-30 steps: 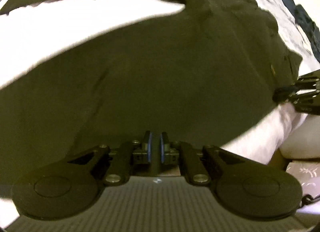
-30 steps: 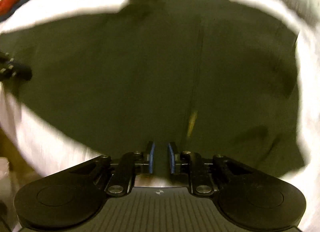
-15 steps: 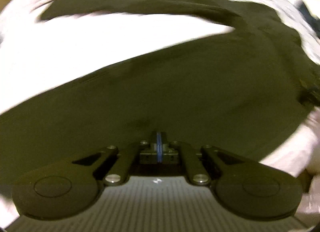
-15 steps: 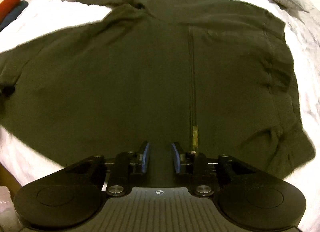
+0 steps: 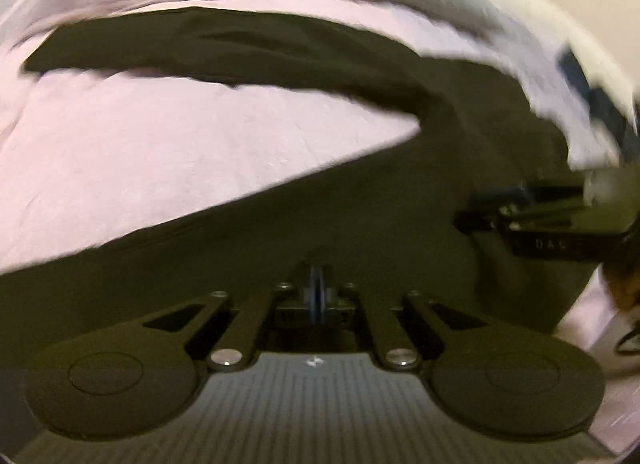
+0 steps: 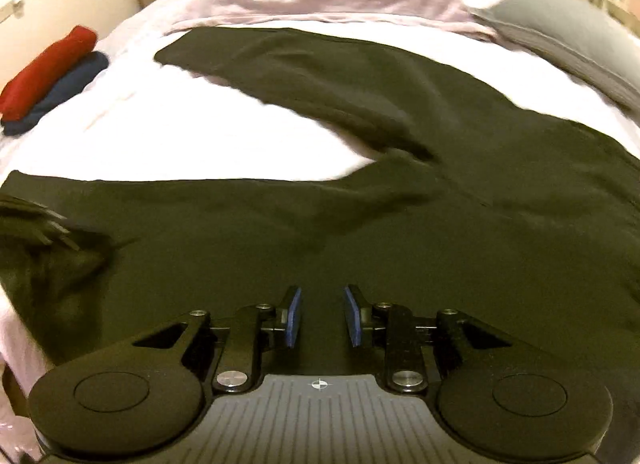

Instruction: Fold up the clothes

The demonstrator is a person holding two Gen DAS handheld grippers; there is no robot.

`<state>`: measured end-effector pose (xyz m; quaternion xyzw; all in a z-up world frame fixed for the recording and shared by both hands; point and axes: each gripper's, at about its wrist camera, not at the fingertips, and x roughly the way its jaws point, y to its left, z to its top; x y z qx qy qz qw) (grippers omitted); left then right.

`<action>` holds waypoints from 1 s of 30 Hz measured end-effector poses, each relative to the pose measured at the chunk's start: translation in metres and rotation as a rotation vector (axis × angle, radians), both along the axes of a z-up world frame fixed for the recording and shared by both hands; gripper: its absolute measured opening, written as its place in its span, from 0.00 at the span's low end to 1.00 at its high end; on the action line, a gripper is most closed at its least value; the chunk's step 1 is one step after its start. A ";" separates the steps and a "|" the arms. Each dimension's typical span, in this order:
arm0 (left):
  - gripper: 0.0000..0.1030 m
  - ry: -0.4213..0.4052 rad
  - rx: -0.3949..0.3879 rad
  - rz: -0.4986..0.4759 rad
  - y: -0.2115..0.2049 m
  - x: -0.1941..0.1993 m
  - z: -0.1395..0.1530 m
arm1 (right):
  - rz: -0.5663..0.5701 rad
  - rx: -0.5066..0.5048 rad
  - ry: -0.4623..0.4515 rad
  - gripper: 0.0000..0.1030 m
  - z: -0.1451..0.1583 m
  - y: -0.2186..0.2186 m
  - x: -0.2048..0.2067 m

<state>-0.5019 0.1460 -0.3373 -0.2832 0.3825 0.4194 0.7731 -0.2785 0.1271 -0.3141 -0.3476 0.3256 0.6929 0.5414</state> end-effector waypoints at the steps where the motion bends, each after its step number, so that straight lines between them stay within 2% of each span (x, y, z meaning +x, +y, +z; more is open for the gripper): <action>1: 0.03 0.025 0.035 -0.007 0.002 -0.006 -0.007 | 0.012 -0.005 -0.025 0.27 -0.007 0.000 -0.002; 2: 0.03 0.024 0.058 0.021 0.007 -0.019 -0.009 | -0.007 -0.008 -0.040 0.27 -0.010 -0.002 0.004; 4: 0.03 0.055 0.093 0.139 0.013 -0.061 0.000 | -0.060 -0.015 -0.066 0.27 -0.017 -0.008 0.021; 7: 0.02 0.130 0.110 0.323 0.023 -0.127 0.013 | -0.167 -0.034 -0.078 0.27 -0.004 -0.020 0.047; 10: 0.01 0.179 0.102 0.409 0.019 -0.175 0.029 | -0.217 -0.018 -0.053 0.27 0.009 -0.032 0.057; 11: 0.02 0.187 0.086 0.399 0.013 -0.180 0.030 | -0.220 -0.031 -0.036 0.27 0.008 -0.037 0.056; 12: 0.09 0.207 0.064 0.394 0.008 -0.184 0.029 | -0.224 -0.050 -0.021 0.27 0.006 -0.043 0.055; 15: 0.11 0.375 -0.047 0.428 -0.007 -0.189 0.020 | -0.314 -0.191 -0.061 0.28 -0.011 -0.060 0.061; 16: 0.11 0.409 -0.080 0.450 -0.009 -0.188 0.026 | -0.358 -0.218 -0.047 0.28 -0.006 -0.065 0.064; 19: 0.11 0.409 -0.213 0.453 -0.013 -0.175 0.058 | -0.446 -0.286 0.018 0.28 0.023 -0.069 0.069; 20: 0.12 0.398 -0.225 0.428 -0.015 -0.167 0.072 | -0.454 -0.291 0.038 0.28 0.035 -0.071 0.067; 22: 0.21 0.376 -0.227 0.374 -0.020 -0.150 0.101 | -0.447 -0.282 0.047 0.28 0.058 -0.073 0.059; 25: 0.28 0.323 -0.215 0.347 -0.021 -0.137 0.130 | -0.477 -0.279 0.045 0.31 0.081 -0.073 0.046; 28: 0.28 0.322 -0.201 0.338 -0.025 -0.135 0.149 | -0.518 -0.283 0.055 0.51 0.096 -0.081 0.031; 30: 0.28 0.326 -0.177 0.325 -0.026 -0.135 0.160 | -0.535 -0.289 0.065 0.53 0.106 -0.088 0.020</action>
